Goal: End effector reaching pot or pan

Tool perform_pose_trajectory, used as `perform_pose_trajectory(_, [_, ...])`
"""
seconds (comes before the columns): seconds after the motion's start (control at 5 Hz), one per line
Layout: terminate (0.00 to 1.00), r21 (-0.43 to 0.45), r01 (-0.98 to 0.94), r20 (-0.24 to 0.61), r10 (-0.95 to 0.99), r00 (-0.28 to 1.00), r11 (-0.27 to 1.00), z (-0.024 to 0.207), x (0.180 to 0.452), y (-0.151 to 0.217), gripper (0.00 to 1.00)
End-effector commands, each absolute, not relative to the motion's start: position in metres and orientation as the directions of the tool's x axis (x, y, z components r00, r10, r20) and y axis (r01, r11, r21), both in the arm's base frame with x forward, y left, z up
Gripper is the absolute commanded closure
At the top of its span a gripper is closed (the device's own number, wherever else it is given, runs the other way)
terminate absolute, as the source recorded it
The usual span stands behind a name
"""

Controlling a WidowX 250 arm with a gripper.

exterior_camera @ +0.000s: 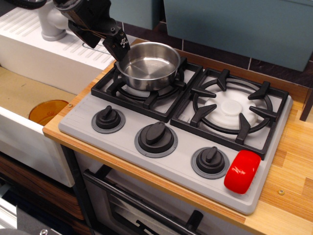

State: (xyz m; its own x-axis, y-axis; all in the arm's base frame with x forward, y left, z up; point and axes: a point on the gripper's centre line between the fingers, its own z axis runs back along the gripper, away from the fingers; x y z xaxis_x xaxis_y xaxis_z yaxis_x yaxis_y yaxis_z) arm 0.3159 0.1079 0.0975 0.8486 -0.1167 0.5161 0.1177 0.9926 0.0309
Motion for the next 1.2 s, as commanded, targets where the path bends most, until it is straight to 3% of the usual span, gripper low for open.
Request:
perform_pose_trajectory(0.0, [0.00,0.031,0.118,0.516,-0.117,0.849,0.993,0.098,0.316,0.108,0.00])
perform_pose_trajectory(0.2, [0.00,0.027,0.105,0.517,-0.104,0.850,0.994,0.094,0.315,0.099,0.00])
perform_pose_trajectory(0.6, [0.00,-0.009,-0.001,0.423,0.004,0.906,1.000,0.120,0.326,0.054,0.00])
perform_pose_trajectory(1.0, [0.00,-0.005,-0.079,0.405,0.074,0.911,0.997,0.120,0.357,0.015,0.00])
